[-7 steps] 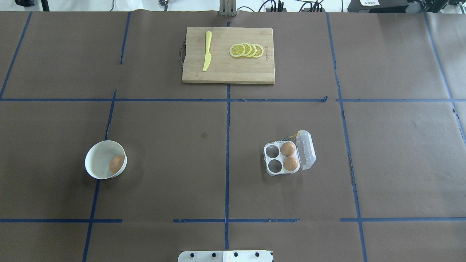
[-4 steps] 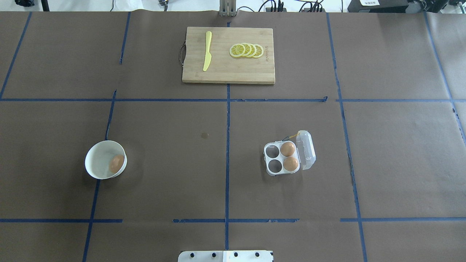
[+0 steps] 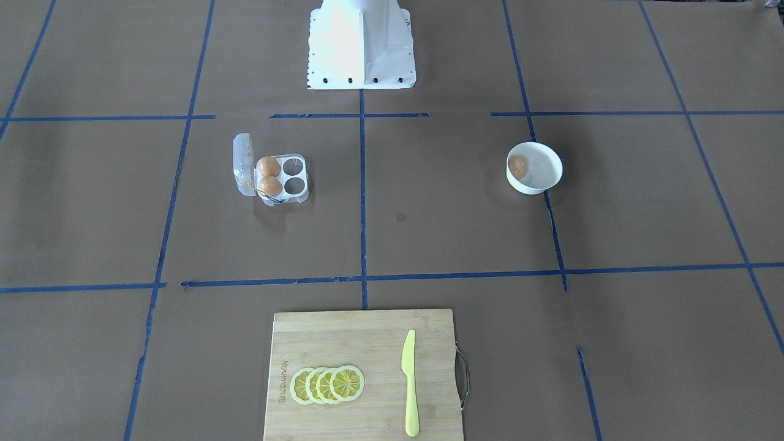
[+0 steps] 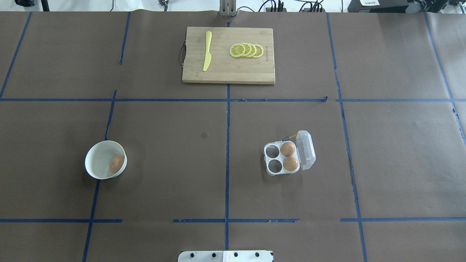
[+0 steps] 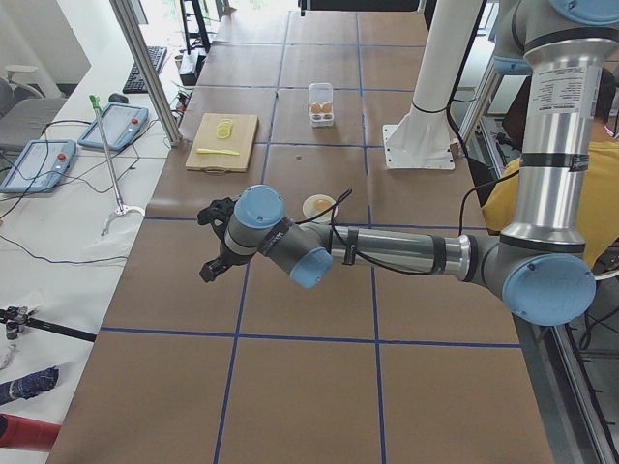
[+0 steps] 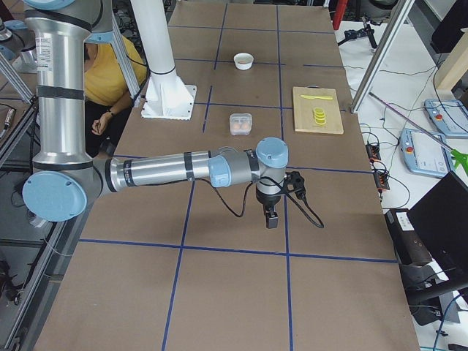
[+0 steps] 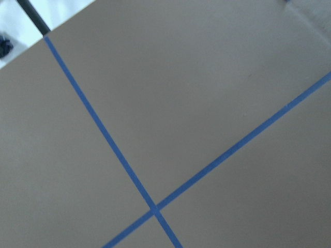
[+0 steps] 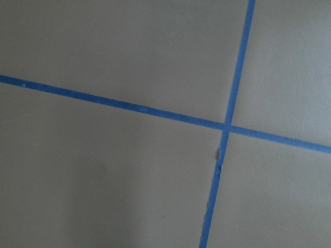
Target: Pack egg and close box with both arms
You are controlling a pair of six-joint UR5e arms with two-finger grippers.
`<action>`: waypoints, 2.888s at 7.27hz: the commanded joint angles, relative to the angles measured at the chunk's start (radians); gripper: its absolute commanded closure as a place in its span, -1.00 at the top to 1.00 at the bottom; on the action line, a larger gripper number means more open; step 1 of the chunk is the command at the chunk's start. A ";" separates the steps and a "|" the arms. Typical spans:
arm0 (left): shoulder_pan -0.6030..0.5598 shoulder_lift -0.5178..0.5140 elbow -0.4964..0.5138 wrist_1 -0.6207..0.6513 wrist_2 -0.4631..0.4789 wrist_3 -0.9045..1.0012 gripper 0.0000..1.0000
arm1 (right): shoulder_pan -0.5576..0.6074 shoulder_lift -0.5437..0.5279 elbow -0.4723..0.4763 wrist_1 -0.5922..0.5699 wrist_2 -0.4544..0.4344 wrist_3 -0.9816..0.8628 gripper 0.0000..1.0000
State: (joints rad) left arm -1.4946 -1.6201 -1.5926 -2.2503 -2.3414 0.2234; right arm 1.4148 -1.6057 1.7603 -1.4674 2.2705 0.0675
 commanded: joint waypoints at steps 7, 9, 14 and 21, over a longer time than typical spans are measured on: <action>0.431 0.156 -0.320 -0.244 0.213 -0.804 1.00 | -0.045 -0.002 -0.001 0.116 0.004 0.091 1.00; 0.637 0.155 -0.395 -0.180 0.366 -1.093 0.87 | -0.045 -0.002 -0.001 0.116 0.003 0.089 1.00; 0.908 0.075 -0.377 0.041 0.657 -1.383 0.36 | -0.045 -0.003 -0.005 0.116 0.000 0.087 1.00; 0.988 0.052 -0.331 0.037 0.659 -1.336 0.36 | -0.045 -0.003 -0.004 0.116 -0.002 0.086 1.00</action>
State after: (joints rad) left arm -0.5115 -1.5677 -1.9224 -2.2130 -1.6816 -1.1397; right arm 1.3699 -1.6092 1.7557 -1.3515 2.2687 0.1534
